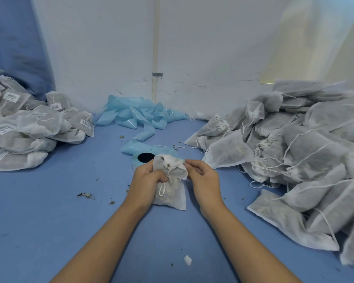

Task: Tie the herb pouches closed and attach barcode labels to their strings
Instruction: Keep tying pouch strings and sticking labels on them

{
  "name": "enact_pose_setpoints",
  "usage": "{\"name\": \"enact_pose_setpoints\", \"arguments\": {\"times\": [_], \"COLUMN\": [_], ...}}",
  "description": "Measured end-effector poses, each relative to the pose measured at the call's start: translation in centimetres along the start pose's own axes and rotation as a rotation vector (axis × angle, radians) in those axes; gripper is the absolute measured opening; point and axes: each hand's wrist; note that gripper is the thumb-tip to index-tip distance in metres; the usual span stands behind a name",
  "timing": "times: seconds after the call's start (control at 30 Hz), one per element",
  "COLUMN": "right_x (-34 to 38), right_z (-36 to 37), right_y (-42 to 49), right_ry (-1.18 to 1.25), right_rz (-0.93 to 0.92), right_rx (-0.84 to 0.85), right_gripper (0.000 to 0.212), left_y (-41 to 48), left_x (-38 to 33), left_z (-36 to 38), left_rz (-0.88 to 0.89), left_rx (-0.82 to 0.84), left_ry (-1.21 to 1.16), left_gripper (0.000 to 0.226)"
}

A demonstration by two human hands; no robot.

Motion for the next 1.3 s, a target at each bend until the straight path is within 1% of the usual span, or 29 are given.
{"name": "enact_pose_setpoints", "arguments": {"times": [0.07, 0.17, 0.27, 0.33, 0.47, 0.6, 0.67, 0.73, 0.77, 0.83, 0.93, 1.17, 1.3], "right_x": [0.0, 0.1, 0.1, 0.0, -0.1, -0.2, -0.1, 0.1, 0.3, 0.7, 1.0, 1.1, 0.8], "right_z": [-0.1, -0.2, -0.4, -0.5, -0.4, -0.6, -0.5, -0.4, -0.3, 0.0, 0.4, 1.2, 1.3], "right_y": [0.0, -0.1, 0.1, 0.2, 0.3, 0.2, 0.1, -0.2, -0.4, -0.8, -1.6, -2.7, -2.7], "right_ry": [0.018, 0.023, 0.036, 0.044, 0.037, 0.039, 0.046, 0.018, 0.006, -0.015, -0.115, -0.366, -0.483], "right_rz": [0.001, 0.0, 0.002, -0.001, -0.012, -0.04, -0.05, -0.074, -0.094, -0.14, -0.235, -0.595, -0.744], "right_rx": [0.003, -0.002, -0.031, -0.059, -0.163, -0.338, -0.377, -0.363, -0.342, -0.288, -0.237, -0.214, -0.174], "right_gripper": [0.012, 0.012, 0.012, 0.011, 0.017, 0.02, 0.018, 0.02, 0.021, 0.021, 0.018, 0.017, 0.016], "left_y": [0.0, 0.0, 0.1, 0.1, 0.4, 0.7, 0.7, 0.5, 0.5, 0.4, 0.5, 0.4, 0.6], "left_x": [0.0, 0.1, 0.1, 0.1, 0.4, 0.9, 0.9, 0.8, 0.7, 0.7, 0.5, 0.2, -0.1], "left_z": [0.0, -0.1, -0.1, -0.1, -0.2, -0.1, 0.0, 0.1, 0.1, 0.0, 0.0, 0.0, 0.1], "left_rz": [-0.001, -0.004, -0.003, -0.001, 0.012, 0.07, 0.094, 0.123, 0.145, 0.161, 0.155, 0.152, 0.096], "left_rx": [0.001, 0.001, 0.004, 0.003, -0.01, -0.096, -0.123, -0.119, -0.111, -0.109, -0.163, -0.209, -0.265], "left_ry": [0.001, -0.003, -0.01, -0.008, 0.017, 0.105, 0.143, 0.158, 0.153, 0.103, 0.035, -0.046, -0.172], "left_gripper": [0.038, 0.026, 0.039, 0.039, 0.017, 0.009, 0.013, 0.026, 0.031, 0.033, 0.023, 0.026, 0.02]}}
Point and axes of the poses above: each hand's wrist, its own y-axis towards the middle knuckle, its own z-axis out of the palm, x = y × z, and after that the axes turned 5 degrees about -y, right-handed
